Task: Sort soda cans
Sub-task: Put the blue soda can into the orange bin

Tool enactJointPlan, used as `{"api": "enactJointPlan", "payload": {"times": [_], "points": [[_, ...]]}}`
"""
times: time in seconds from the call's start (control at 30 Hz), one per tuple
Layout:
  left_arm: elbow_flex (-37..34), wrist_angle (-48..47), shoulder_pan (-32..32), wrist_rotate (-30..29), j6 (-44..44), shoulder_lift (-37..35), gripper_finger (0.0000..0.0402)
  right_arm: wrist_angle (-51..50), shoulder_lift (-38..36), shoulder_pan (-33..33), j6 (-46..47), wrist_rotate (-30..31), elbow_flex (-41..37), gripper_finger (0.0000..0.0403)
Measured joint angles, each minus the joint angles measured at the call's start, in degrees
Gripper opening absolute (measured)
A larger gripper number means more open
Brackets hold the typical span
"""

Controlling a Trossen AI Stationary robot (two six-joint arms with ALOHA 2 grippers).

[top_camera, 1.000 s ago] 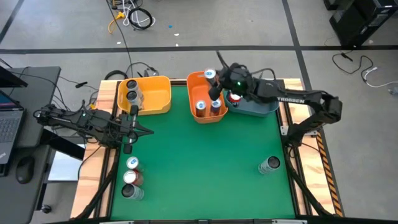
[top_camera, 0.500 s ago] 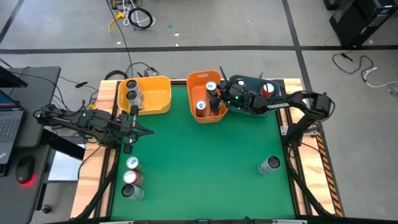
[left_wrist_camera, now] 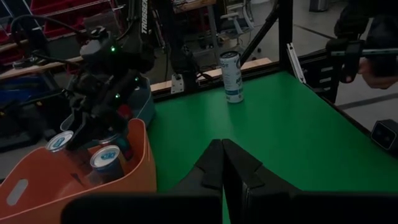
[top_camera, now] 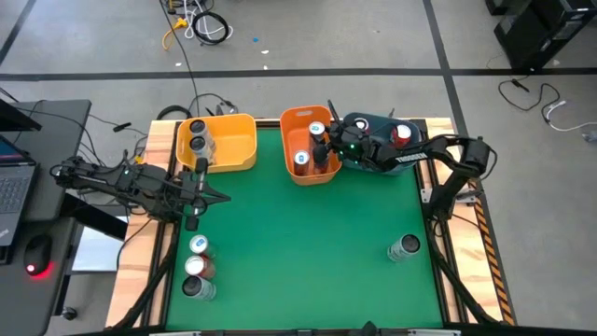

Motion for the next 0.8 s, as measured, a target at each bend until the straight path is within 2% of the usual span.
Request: {"api": "enactJointPlan", "payload": {"times": [0.8], "points": [[0.0, -0.1, 0.0, 0.0, -0.4, 1.1, 0.0001, -0.3, 0.0, 1.1, -0.3, 0.0, 0.0, 0.0291]]}}
